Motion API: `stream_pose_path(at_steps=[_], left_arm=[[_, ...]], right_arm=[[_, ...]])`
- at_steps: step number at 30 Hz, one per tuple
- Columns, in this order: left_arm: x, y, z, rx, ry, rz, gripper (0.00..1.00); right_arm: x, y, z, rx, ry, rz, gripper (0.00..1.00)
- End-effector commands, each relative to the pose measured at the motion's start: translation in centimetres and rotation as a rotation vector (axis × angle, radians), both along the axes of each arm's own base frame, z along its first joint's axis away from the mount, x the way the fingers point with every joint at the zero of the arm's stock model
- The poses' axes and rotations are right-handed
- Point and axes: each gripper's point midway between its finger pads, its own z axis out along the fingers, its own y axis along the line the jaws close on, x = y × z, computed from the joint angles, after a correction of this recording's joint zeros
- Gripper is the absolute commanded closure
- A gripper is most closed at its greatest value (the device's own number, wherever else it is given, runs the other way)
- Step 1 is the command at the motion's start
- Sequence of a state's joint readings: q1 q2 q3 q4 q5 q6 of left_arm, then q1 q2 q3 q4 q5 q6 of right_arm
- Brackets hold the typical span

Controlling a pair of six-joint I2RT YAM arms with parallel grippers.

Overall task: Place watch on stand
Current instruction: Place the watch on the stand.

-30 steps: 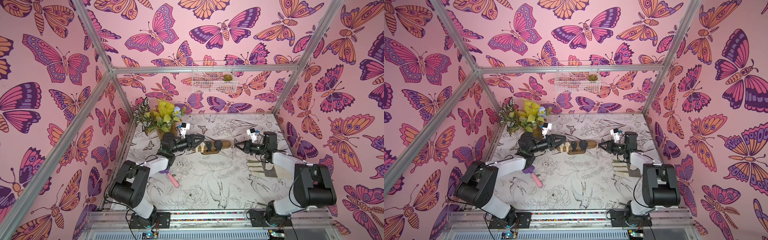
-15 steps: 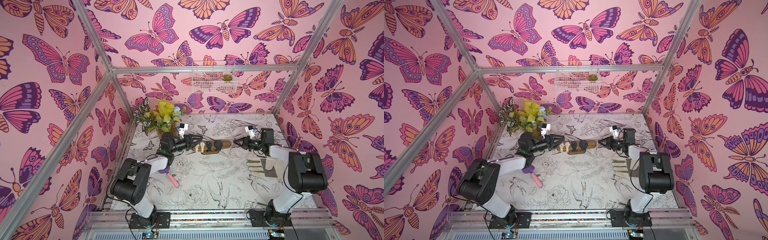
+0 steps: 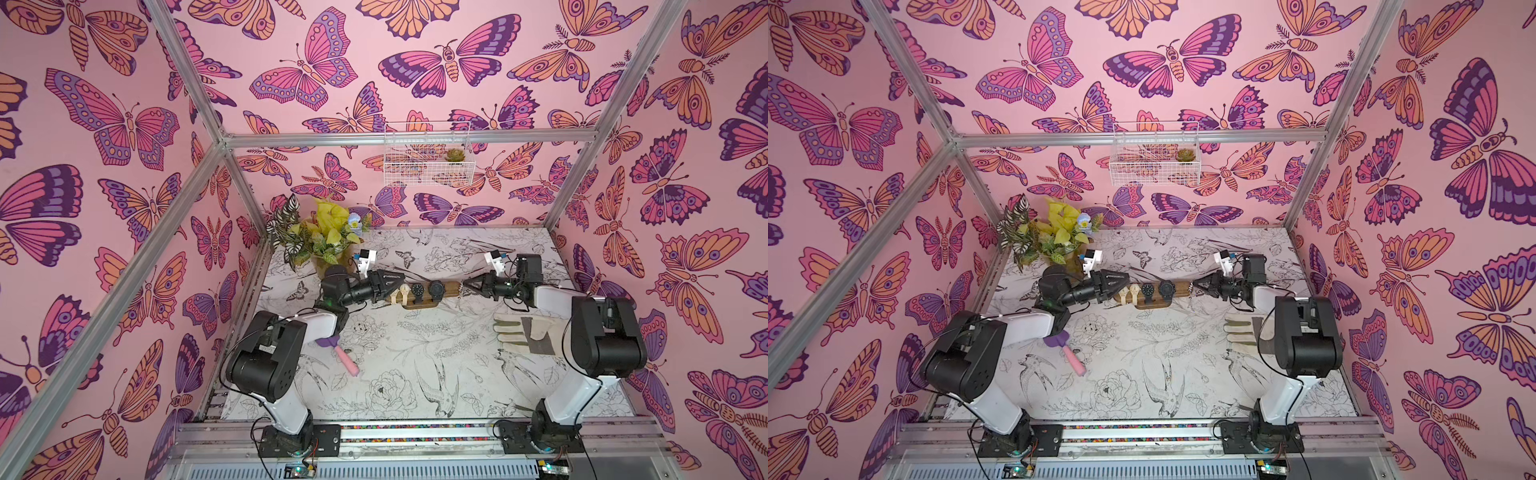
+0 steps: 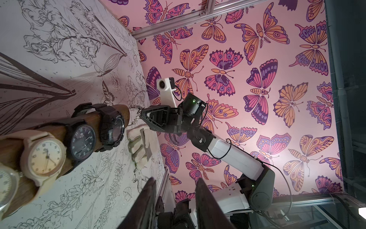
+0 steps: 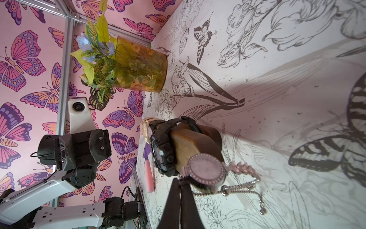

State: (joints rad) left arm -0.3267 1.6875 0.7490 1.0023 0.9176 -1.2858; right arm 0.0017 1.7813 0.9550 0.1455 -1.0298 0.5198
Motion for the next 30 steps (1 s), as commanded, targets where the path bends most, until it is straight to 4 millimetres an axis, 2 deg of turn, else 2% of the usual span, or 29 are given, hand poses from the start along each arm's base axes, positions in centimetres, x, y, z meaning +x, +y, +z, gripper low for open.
stream_pose_path(at_steps=[1, 15, 20, 24, 30], left_arm=[[-0.1, 0.2, 0.2, -0.012, -0.023, -0.009, 0.64], [0.0, 0.2, 0.0, -0.014, -0.019, -0.008, 0.65], [0.0, 0.3, 0.0, -0.015, -0.02, -0.006, 0.65], [-0.1, 0.3, 0.1, -0.016, -0.021, -0.004, 0.65], [-0.1, 0.3, 0.1, -0.016, -0.021, -0.004, 0.65]], right_arm=[[0.2, 0.8, 0.6, -0.001, -0.026, 0.043, 1.0], [0.1, 2.6, -0.5, -0.03, 0.008, 0.105, 1.0], [0.2, 3.7, -0.7, -0.047, 0.011, 0.14, 1.0], [-0.3, 4.1, -0.4, -0.046, 0.003, 0.154, 1.0], [-2.3, 3.9, -1.0, -0.06, 0.02, 0.162, 1.0]])
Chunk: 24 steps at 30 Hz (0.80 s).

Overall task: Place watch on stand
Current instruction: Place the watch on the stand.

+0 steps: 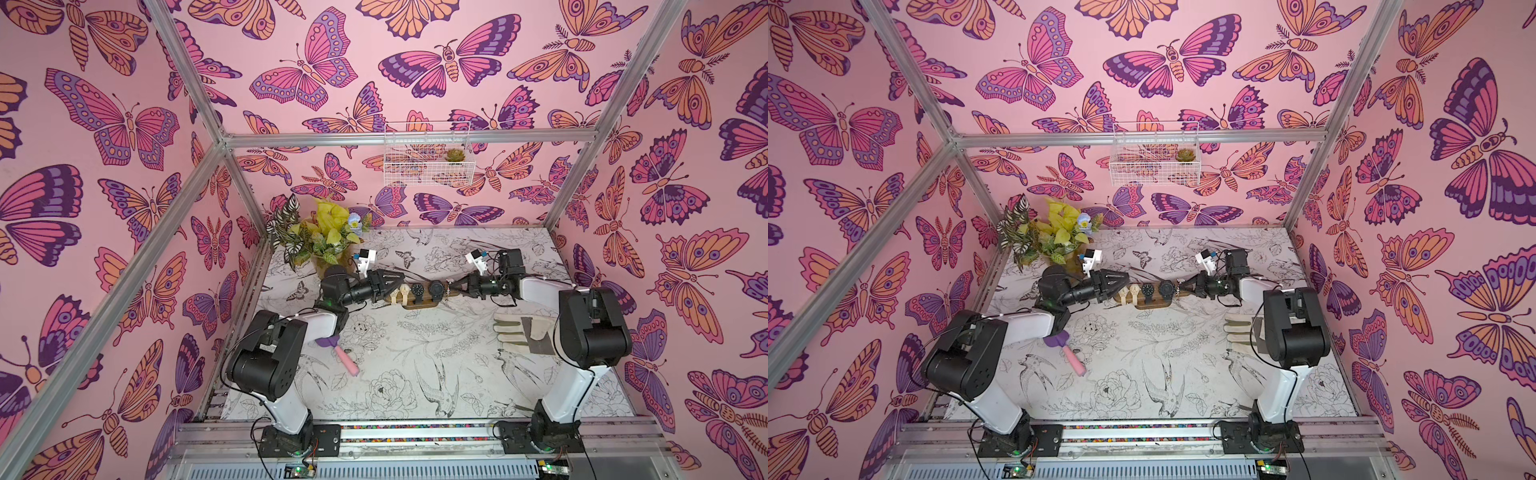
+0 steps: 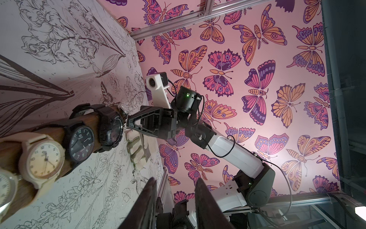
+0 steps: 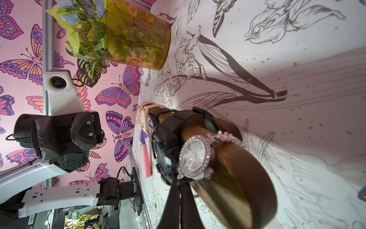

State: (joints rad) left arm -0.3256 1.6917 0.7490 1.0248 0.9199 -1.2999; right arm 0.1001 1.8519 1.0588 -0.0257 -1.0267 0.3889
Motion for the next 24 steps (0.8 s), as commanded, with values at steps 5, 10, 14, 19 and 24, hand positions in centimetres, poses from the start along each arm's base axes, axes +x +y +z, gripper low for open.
stream_pose_path(at_steps=[5, 10, 14, 19, 24], left_arm=[[-0.1, 0.3, 0.0, -0.01, -0.018, -0.003, 0.65], [-0.1, 0.2, 0.0, -0.013, -0.018, -0.005, 0.65], [-0.1, 0.3, 0.1, -0.014, -0.019, -0.005, 0.65], [0.0, 0.2, 0.0, -0.014, -0.016, -0.006, 0.65], [0.1, 0.2, 0.1, -0.016, -0.018, -0.006, 0.65]], right_arm=[[-2.4, -0.2, -0.5, -0.024, 0.017, 0.016, 1.0], [-2.7, -0.4, -0.9, -0.039, 0.031, 0.015, 1.0], [-3.1, -0.5, -1.2, -0.055, 0.036, 0.017, 1.0], [-3.5, -0.5, -1.6, -0.079, 0.046, 0.024, 1.0], [-3.9, -0.5, -2.2, -0.107, 0.06, 0.025, 0.98]])
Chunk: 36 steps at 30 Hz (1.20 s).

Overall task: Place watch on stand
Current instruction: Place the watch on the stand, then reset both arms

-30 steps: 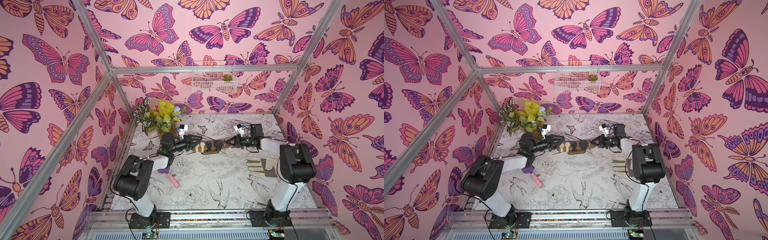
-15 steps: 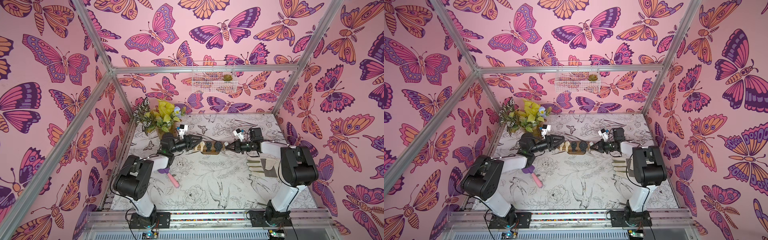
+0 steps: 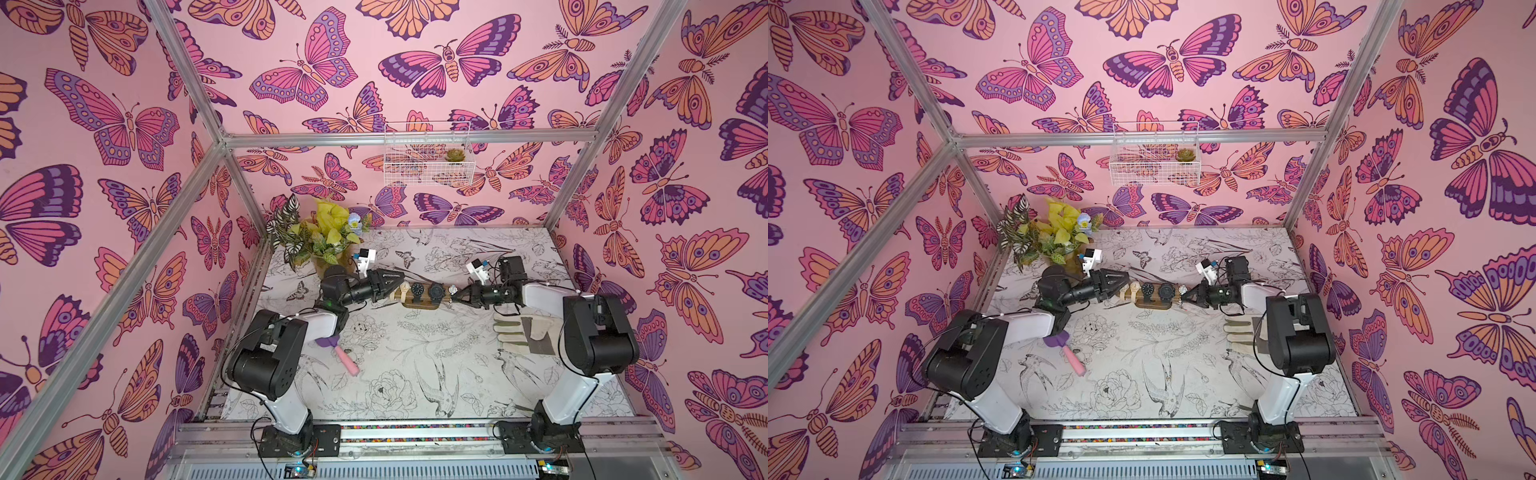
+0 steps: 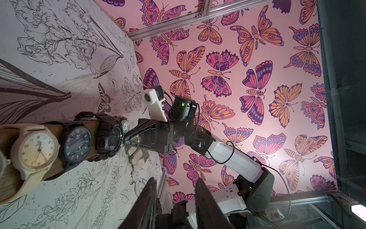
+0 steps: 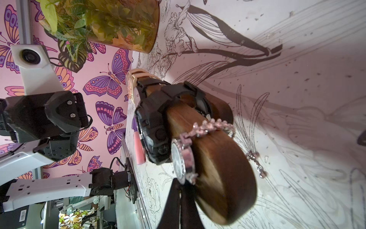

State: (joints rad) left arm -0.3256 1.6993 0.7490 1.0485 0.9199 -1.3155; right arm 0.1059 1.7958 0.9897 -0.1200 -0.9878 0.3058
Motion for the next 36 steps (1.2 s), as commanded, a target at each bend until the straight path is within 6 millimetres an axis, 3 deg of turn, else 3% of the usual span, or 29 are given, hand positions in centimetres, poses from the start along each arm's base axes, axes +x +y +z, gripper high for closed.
stream_pose_path(at_steps=[1, 4, 8, 12, 22, 25, 30, 36], left_arm=[[0.0, 0.2, 0.0, -0.006, -0.015, -0.006, 0.65], [0.1, 0.2, 0.0, -0.007, -0.017, -0.006, 0.65], [0.1, 0.1, -0.2, -0.009, -0.013, -0.008, 0.65], [0.2, 0.1, -0.3, -0.015, -0.01, -0.008, 0.65], [0.2, 0.1, -0.5, -0.007, -0.019, -0.017, 0.65], [0.4, 0.4, -1.0, 0.03, -0.03, -0.002, 0.65], [0.7, 1.0, -1.5, 0.173, -0.091, 0.038, 0.65], [0.8, 3.5, -1.8, 0.434, -0.212, 0.163, 0.64]], right_arm=[[-1.1, -0.2, -1.0, -0.051, 0.031, 0.003, 0.91], [-1.3, -0.2, -1.2, -0.063, 0.039, -0.002, 0.71], [-1.5, -0.4, -1.3, -0.07, 0.042, -0.007, 0.6], [-2.0, -0.5, -1.7, -0.083, 0.055, -0.014, 0.6], [-3.2, -1.1, -3.1, -0.123, 0.085, -0.045, 0.76], [-3.6, -1.5, -3.6, -0.162, 0.083, -0.063, 0.77], [-4.1, -2.8, -4.0, -0.261, 0.059, -0.117, 0.82], [-3.9, -5.3, -2.7, -0.463, -0.087, -0.229, 0.76]])
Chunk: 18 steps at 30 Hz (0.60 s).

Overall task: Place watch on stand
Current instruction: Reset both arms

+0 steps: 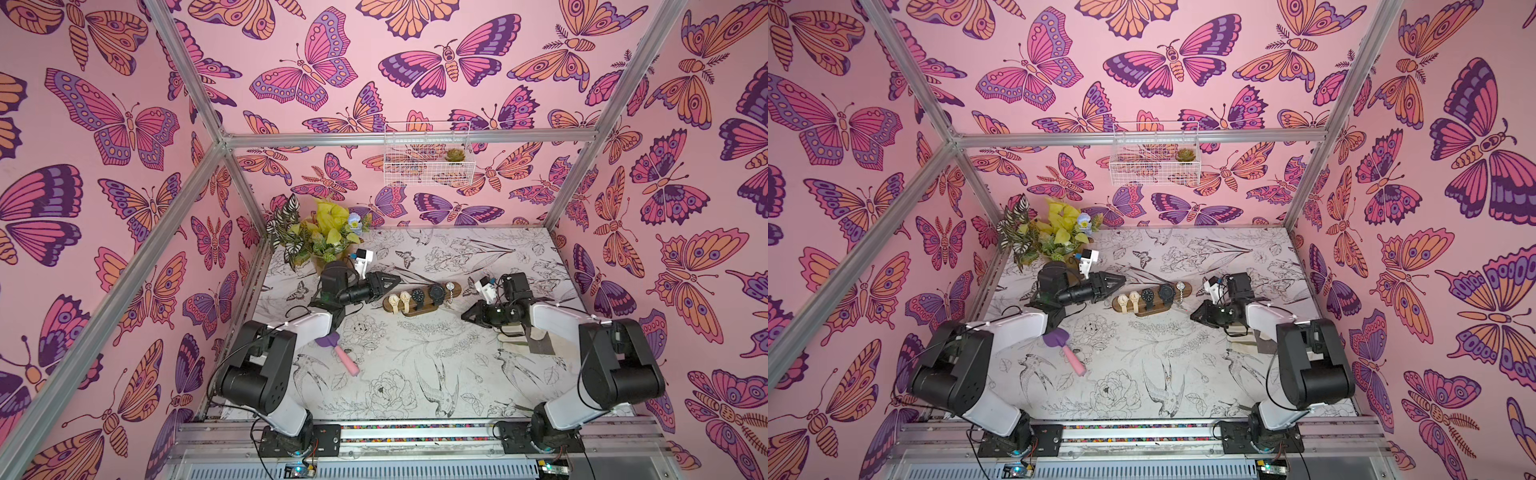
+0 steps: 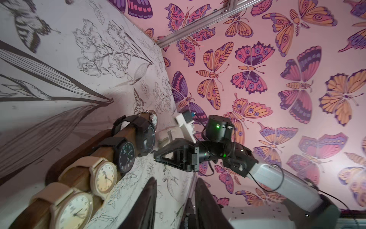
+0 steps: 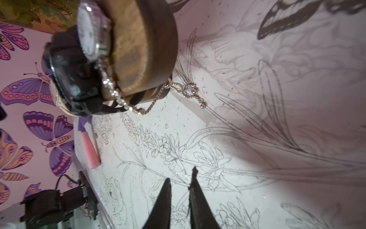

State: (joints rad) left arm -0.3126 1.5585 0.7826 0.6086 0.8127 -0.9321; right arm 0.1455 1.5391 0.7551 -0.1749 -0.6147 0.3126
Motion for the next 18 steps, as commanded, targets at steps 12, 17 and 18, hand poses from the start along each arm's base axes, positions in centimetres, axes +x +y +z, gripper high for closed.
stream_pose_path(at_steps=[12, 17, 18], left_arm=[[1.7, 12.0, -0.1, 0.76, -0.372, 0.509, 0.01], [1.5, 16.6, -1.3, 0.909, -0.401, 0.717, 0.01], [1.4, 17.5, -1.5, 0.949, -0.404, 0.757, 0.01]], right_arm=[[5.0, -7.6, 10.2, -0.446, -0.587, -0.377, 0.01], [5.0, -12.6, 12.5, -0.649, -0.679, -0.587, 0.01], [5.0, -14.1, 12.7, -0.712, -0.68, -0.663, 0.01]])
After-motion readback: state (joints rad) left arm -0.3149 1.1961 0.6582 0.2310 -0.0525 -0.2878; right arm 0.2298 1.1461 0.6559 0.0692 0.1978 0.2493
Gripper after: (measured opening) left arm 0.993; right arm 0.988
